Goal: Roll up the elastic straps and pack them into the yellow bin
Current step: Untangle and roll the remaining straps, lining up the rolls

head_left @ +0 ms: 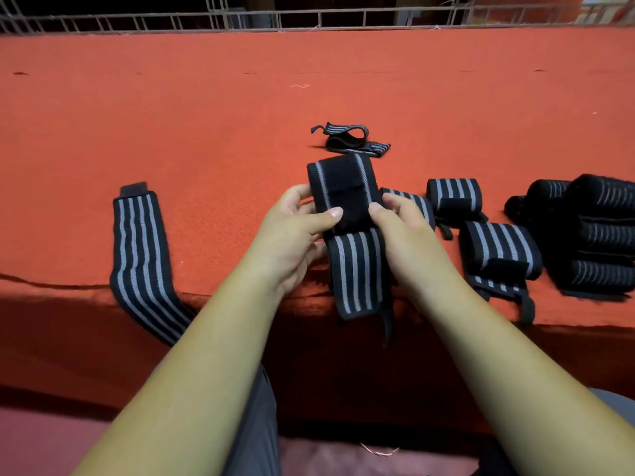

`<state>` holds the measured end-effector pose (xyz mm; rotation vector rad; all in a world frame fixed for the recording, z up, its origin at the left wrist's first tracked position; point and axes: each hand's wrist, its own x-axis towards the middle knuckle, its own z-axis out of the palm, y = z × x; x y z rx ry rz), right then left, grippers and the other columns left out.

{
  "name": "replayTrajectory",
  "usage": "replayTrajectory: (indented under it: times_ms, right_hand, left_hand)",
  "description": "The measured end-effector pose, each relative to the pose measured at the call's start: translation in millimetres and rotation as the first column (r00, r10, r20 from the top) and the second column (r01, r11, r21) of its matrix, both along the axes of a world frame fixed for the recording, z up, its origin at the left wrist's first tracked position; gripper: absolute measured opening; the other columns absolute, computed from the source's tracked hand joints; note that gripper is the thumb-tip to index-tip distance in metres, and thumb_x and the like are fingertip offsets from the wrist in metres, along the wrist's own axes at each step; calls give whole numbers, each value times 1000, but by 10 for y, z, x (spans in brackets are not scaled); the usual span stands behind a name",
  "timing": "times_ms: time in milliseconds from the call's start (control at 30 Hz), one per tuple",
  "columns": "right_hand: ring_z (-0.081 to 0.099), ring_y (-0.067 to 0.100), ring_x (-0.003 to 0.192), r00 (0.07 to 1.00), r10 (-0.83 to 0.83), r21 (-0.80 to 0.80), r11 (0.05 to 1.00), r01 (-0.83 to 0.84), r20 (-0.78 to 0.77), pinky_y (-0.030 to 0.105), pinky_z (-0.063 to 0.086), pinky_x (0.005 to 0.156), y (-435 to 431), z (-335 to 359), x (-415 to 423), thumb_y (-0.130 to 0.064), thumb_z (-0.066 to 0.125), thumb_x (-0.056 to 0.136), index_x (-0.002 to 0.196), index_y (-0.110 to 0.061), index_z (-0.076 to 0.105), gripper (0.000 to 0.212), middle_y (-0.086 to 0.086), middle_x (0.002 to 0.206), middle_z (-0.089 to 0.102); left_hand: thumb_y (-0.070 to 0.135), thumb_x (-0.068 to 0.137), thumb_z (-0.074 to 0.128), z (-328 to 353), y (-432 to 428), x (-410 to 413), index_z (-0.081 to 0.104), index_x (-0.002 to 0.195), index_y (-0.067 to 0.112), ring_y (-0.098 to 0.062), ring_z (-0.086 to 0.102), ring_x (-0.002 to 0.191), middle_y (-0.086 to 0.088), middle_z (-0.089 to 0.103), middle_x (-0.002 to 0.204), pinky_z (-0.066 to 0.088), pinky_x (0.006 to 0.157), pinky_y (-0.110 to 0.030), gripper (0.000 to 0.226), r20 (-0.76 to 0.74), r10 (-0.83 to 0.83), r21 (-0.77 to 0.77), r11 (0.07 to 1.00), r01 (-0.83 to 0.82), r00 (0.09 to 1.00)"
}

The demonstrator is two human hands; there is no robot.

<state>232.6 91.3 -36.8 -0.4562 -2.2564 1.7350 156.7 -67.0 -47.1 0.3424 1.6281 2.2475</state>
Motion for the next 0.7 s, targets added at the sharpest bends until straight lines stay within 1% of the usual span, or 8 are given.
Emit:
replayTrajectory:
  times_ms: [100, 233, 300, 367, 467, 567, 633, 700]
  right_hand:
    - [64, 12, 127, 997, -10, -1, 1000, 10, 74, 40, 45, 112, 7, -12, 10, -62, 44, 109, 139, -34, 65, 45, -14, 130, 70]
    - [80, 31, 103, 999, 49, -384, 922, -44, 4, 52, 60, 100, -37, 14, 26, -68, 32, 111, 117, -24, 80, 66, 8, 107, 84]
    - [77, 42, 102, 998, 48, -433, 899, -65, -51, 52, 60, 85, 3, 34, 19, -70, 28, 110, 125, -13, 78, 77, 23, 115, 79]
    - [72, 37, 93, 994, 58, -424, 901, -92, -94, 41, 56, 70, 43, 64, 32, -68, 31, 111, 128, -6, 74, 77, 27, 118, 77]
    - [70, 15, 81, 989, 60, -345, 933, -104, -136, 33, 52, 64, 154, 23, 28, -33, 48, 111, 127, -14, 70, 34, 5, 99, 75]
    - [72, 12, 104, 992, 66, -268, 959, -93, -108, 38, 60, 87, 174, 14, 12, -31, 52, 98, 149, -37, 59, 51, -6, 123, 73]
    - [63, 14, 133, 994, 81, -184, 978, -94, -76, 50, 49, 115, 189, -31, -6, -47, 56, 85, 147, -59, 51, 64, -13, 146, 64]
    - [55, 12, 143, 991, 111, -158, 980, -122, -81, 50, 42, 123, 187, -57, 3, -52, 56, 76, 150, -64, 42, 76, -17, 156, 54]
  left_hand:
    - [-15, 95, 66, -23, 38, -2, 66, 137, 16, -32, 77, 114, -15, 76, 126, 63, 97, -50, 52, 3, 80, 20, 997, -80, 997]
    - [-17, 96, 62, -37, 131, 72, 73, 126, 13, -33, 79, 105, -14, 76, 130, 67, 86, -44, 44, -24, 86, 21, 996, -85, 996]
    - [-15, 97, 60, -20, 160, 100, 76, 121, 14, -31, 79, 95, -15, 77, 128, 65, 72, -37, 41, -34, 77, -5, 997, -77, 996]
    - [-13, 100, 54, 3, 177, 100, 78, 121, 13, -28, 78, 98, -16, 78, 125, 63, 81, -37, 42, -29, 69, -1, 998, -69, 997]
    - [-6, 106, 42, 66, 189, 93, 71, 139, 13, -23, 77, 99, -18, 74, 134, 62, 85, -35, 48, 51, 55, 88, 994, -59, 997]
    - [15, 113, 41, 132, 220, 156, 55, 154, 6, -26, 76, 109, -20, 65, 148, 63, 85, -37, 44, 106, -25, 161, 987, 8, 994]
    - [24, 115, 41, 142, 251, 222, 56, 150, -2, -32, 71, 120, -27, 64, 146, 63, 93, -42, 45, 80, -105, 158, 983, 91, 991]
    - [17, 114, 45, 133, 266, 261, 60, 146, 0, -33, 70, 120, -30, 67, 140, 61, 102, -48, 39, 19, -117, 90, 989, 114, 993]
